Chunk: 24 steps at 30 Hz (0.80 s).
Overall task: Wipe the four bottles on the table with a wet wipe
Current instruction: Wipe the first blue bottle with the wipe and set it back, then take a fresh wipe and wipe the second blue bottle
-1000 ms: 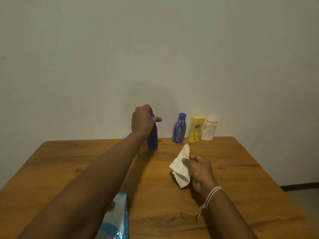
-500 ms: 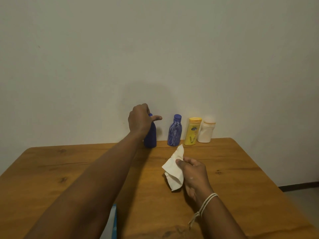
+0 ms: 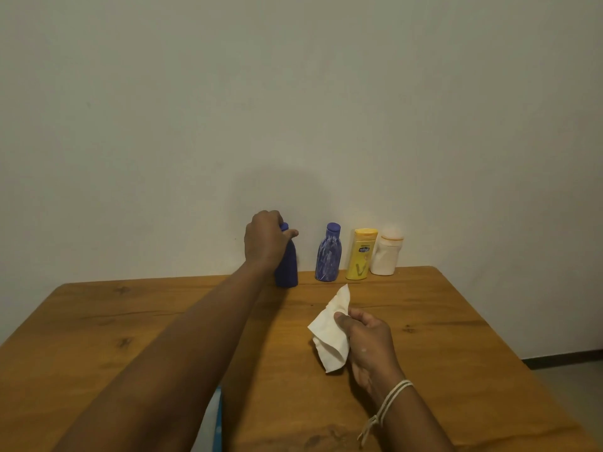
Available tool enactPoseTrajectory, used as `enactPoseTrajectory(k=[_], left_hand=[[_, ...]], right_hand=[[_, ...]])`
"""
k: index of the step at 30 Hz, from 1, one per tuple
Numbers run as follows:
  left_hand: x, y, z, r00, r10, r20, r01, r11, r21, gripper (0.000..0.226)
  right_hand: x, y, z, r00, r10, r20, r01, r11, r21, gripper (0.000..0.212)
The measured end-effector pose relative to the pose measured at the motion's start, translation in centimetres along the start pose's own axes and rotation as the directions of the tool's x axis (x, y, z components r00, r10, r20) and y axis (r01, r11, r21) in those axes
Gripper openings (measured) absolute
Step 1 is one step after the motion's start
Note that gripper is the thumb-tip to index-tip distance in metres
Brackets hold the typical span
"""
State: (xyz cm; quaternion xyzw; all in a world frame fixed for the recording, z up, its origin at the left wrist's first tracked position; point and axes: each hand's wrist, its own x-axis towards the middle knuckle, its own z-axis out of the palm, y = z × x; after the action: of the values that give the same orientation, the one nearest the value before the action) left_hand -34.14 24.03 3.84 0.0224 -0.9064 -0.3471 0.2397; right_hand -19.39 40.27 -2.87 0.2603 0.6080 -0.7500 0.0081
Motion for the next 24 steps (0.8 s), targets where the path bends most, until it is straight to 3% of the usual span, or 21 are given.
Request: enactPoseTrajectory(k=[14,20,24], left_hand=[[-0.6,0.6,0.9,1.000,0.019,0.005,-0.019,0.999,0.040,0.042],[-1.8,1.0,-0.5,1.000,0.017,-0.005,-0.016,0.993,0.114,0.060],[-4.2,1.2,-2.1,0.996,-0.009,-0.085,0.009,1.000,-0.002,0.046]], right_hand=[[-0.2,0.3,-0.1,0.999,0.043,0.025,-0.044,0.997,0.066,0.044],[-1.3,-1.1,-0.4,0.980,0.098,0.174,-0.141,0.957,0.253,0.021],[-3.1,-2.6,-0.4,0.956,0.030,0.291,-0.088,0.978,0.188,0.052]])
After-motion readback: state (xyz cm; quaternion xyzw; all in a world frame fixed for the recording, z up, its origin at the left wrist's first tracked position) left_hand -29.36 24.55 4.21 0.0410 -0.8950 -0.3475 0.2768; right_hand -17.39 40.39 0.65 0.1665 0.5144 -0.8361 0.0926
